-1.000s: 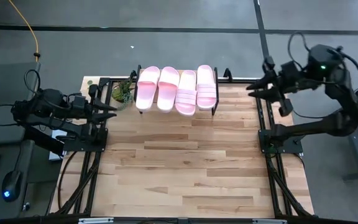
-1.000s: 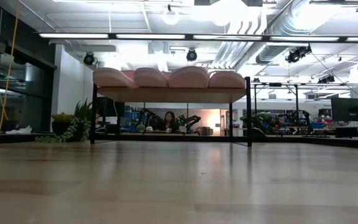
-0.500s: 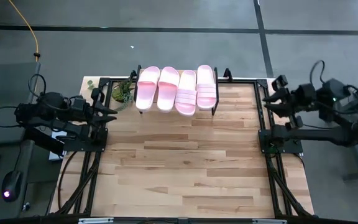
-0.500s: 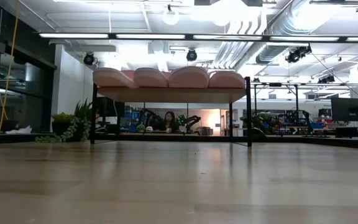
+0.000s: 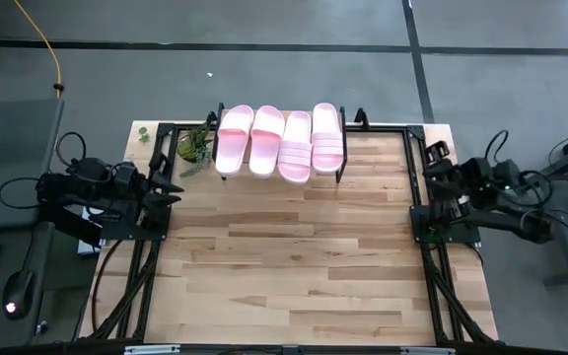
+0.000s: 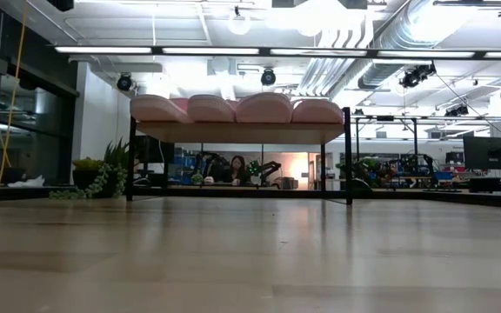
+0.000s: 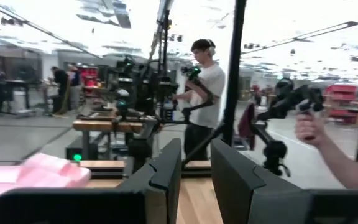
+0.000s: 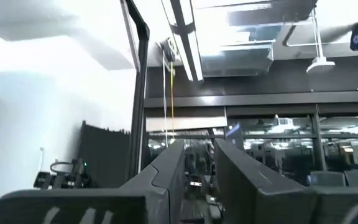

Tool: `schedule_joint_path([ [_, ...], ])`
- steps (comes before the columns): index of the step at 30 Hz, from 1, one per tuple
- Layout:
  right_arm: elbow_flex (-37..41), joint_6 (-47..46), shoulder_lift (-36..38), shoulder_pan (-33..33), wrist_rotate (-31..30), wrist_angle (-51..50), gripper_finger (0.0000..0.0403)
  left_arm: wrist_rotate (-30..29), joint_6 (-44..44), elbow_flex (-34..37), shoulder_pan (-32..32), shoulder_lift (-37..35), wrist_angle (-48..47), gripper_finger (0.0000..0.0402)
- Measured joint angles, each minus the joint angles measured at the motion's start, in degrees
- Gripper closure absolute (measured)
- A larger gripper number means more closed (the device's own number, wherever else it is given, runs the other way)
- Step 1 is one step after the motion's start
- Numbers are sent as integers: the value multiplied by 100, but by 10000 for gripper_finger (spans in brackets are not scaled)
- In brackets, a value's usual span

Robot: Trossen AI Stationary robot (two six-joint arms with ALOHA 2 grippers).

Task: Pick and place slides into the shelf
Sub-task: Return to Home Position

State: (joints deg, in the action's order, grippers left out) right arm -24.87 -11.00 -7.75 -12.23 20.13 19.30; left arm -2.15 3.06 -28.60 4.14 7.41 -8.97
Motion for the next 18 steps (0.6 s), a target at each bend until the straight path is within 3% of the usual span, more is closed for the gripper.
schedule_joint_path([
  [6,722,-77,64,8,44,611,324,415,25,218,1,-10,37,327],
  [12,1280,145,64,312,427,1662,324,413,-11,652,2,-10,617,327],
  [18,1461,298,66,657,514,1851,324,411,-115,859,0,-10,661,327],
])
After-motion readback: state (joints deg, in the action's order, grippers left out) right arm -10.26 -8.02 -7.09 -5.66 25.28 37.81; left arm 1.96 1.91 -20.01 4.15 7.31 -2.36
